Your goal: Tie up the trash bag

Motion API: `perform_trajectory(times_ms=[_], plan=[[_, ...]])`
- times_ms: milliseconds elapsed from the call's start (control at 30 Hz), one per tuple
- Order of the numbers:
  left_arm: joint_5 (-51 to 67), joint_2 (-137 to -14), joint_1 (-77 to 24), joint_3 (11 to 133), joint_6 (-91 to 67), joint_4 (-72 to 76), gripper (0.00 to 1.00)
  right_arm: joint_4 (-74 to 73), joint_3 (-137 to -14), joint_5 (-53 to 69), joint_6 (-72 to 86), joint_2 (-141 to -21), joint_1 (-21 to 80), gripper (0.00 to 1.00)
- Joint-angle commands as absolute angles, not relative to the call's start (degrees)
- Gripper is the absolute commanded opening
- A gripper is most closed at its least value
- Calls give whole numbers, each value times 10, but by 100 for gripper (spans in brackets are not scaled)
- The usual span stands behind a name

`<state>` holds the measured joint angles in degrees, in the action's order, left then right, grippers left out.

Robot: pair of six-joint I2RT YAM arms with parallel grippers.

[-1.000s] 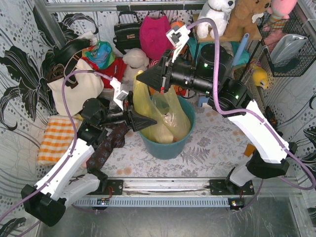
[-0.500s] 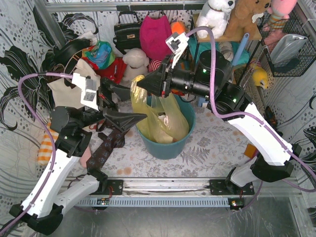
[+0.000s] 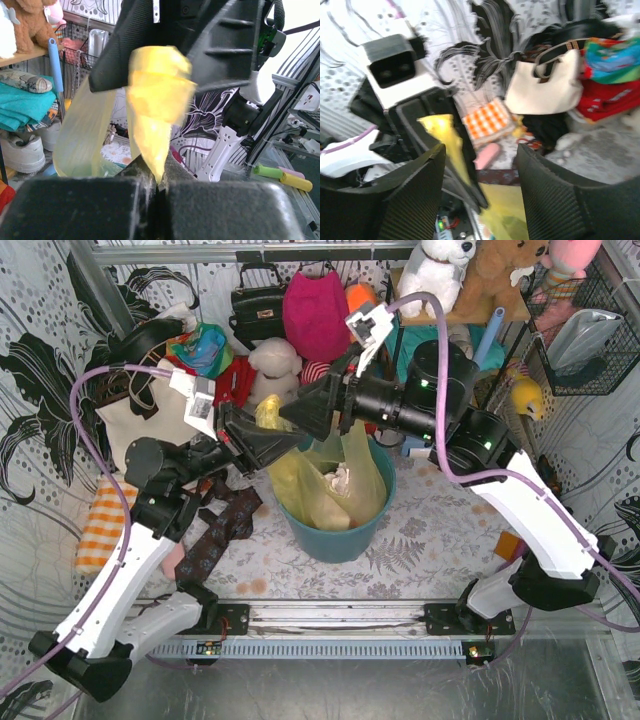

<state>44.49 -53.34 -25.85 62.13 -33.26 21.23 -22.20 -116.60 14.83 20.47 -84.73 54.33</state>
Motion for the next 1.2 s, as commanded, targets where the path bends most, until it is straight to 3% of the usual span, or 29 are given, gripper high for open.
perform_trajectory(times_ms=[0,200,433,700,900,1033,1167], plan=[[443,-507,-261,615,-335,250,0,-298,-1208,-1,161,-813,542,63],[442,-497,-261,601,-334,253,0,-387,-1263,-90,141,-833,542,70],[441,-496,-261,591,-335,267,0,-346,-1240,-59,117,-790,542,73],[444,-496,-261,581,-339,281,0,-387,-1297,-81,30,-785,534,80],[450,-498,-262,582,-343,290,0,-405,-1311,191,76,-825,357,85],[457,-497,-261,583,-348,297,0,-267,-1205,436,128,-792,252,90],[464,-496,-261,586,-348,298,0,-98,-1116,602,210,-770,180,94]])
